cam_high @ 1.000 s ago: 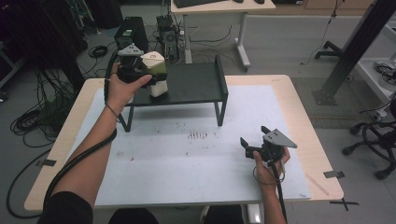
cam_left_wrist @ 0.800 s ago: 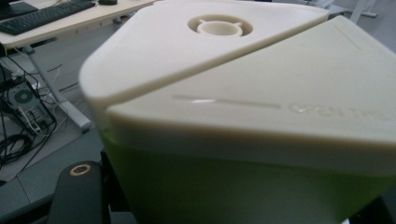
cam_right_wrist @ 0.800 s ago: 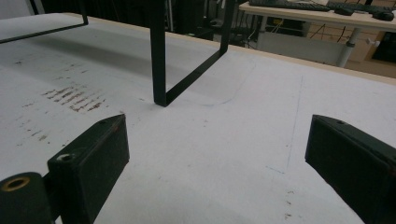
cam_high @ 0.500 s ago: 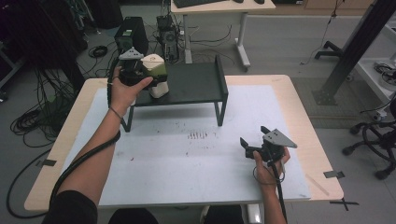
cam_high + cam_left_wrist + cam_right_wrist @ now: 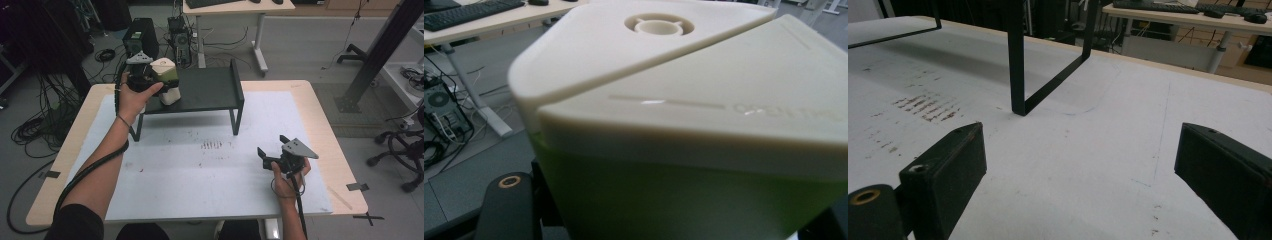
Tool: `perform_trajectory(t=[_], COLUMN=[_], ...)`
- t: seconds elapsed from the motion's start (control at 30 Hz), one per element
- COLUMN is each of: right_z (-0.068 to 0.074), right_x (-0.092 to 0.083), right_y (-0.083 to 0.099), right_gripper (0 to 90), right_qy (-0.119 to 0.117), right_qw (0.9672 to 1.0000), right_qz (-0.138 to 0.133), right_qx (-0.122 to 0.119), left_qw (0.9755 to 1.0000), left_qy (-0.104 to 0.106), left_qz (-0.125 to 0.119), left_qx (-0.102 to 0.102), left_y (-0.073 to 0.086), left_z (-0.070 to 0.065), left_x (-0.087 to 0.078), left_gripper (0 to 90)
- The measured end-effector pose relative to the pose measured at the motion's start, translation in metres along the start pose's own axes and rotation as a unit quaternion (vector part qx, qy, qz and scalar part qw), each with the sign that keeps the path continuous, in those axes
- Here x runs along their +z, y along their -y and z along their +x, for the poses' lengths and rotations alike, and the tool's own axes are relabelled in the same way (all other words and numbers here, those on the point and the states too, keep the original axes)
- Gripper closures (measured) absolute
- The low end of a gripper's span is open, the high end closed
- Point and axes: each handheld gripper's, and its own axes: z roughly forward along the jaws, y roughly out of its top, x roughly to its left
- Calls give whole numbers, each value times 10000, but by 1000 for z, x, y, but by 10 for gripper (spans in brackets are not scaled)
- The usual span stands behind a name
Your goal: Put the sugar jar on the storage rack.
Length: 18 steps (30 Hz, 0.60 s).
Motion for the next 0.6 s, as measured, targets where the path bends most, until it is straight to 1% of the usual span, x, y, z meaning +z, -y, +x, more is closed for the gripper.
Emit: perform_trajectory(t=[0.6], right_z=[0], right_x=[0], right_y=[0], right_gripper=[64], right_qy=[6], right_qw=[10000], right_qz=[18], right_qx=[-14], left_qw=[10000], left_qy=[6], left_qz=[45], left_qx=[-19], left_y=[-1], left_z=[0], left_x=[0], left_gripper=[278])
